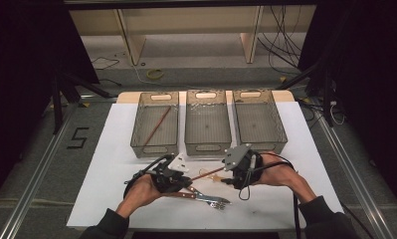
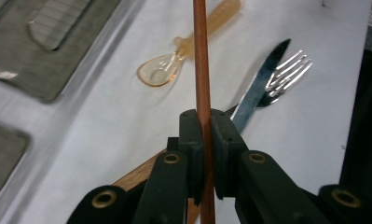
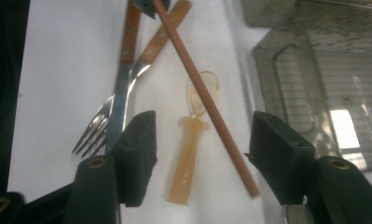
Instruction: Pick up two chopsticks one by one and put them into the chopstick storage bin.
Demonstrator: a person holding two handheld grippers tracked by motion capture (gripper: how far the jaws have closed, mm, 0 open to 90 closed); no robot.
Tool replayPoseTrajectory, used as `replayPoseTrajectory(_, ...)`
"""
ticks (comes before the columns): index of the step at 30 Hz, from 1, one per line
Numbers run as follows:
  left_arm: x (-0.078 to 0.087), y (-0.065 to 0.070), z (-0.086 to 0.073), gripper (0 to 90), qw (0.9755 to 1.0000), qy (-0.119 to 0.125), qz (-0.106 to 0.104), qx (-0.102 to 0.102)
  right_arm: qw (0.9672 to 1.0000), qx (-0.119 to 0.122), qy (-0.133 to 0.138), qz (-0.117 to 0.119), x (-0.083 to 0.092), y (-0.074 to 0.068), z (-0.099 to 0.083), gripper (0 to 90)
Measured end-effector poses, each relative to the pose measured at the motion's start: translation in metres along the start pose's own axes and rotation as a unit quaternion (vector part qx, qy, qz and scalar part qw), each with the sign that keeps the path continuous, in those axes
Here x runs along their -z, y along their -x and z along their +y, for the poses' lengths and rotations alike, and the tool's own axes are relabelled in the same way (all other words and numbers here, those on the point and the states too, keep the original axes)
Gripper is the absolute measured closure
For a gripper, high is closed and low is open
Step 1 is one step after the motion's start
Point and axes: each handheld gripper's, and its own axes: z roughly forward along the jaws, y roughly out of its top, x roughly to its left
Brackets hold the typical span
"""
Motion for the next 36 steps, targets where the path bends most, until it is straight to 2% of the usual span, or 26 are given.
replayPoseTrajectory(2,0.002,-0.002,-0.002,84.1,1.0,0.005,0.006,0.007,0.9996,-0.017,0.019,-0.012,0.004,0.002,-0.004,40.7)
replayPoseTrajectory(4,0.004,-0.004,-0.002,84.1,0.9999,0.003,0.009,0.006,0.9986,-0.034,0.039,-0.011,0.008,0.003,-0.008,40.0)
replayPoseTrajectory(5,0.005,-0.006,-0.003,84.1,0.9998,0.008,0.011,0.011,0.9981,-0.039,0.047,-0.011,0.01,0.004,-0.01,38.9)
replayPoseTrajectory(10,0.011,-0.014,-0.007,84.1,0.9992,0.02,0.024,0.027,0.9944,-0.08,0.065,-0.02,0.015,0.006,-0.017,36.7)
replayPoseTrajectory(12,0.014,-0.018,-0.008,84.1,0.9985,0.027,0.028,0.038,0.9918,-0.099,0.079,-0.014,0.016,0.005,-0.02,36.0)
replayPoseTrajectory(17,0.023,-0.026,-0.011,84.0,0.9962,0.046,0.046,0.059,0.988,-0.134,0.073,-0.019,0.009,0.003,-0.026,34.3)
replayPoseTrajectory(24,0.036,-0.036,-0.016,84.0,0.9918,0.076,0.06,0.084,0.9809,-0.172,0.085,-0.031,-0.001,-0.003,-0.034,31.8)
replayPoseTrajectory(28,0.043,-0.042,-0.017,84.0,0.9892,0.087,0.07,0.094,0.972,-0.203,0.112,-0.035,-0.004,-0.005,-0.041,31.3)
replayPoseTrajectory(31,0.05,-0.048,-0.018,84.1,0.9867,0.096,0.081,0.103,0.9714,-0.208,0.109,-0.035,-0.006,-0.007,-0.044,31.2)
replayPoseTrajectory(32,0.053,-0.052,-0.018,84.1,0.9855,0.1,0.085,0.108,0.9705,-0.211,0.112,-0.033,-0.007,-0.007,-0.045,31.2)
replayPoseTrajectory(36,0.062,-0.068,-0.022,84.0,0.9794,0.112,0.103,0.133,0.9705,-0.212,0.11,-0.029,-0.007,-0.012,-0.046,31.0)
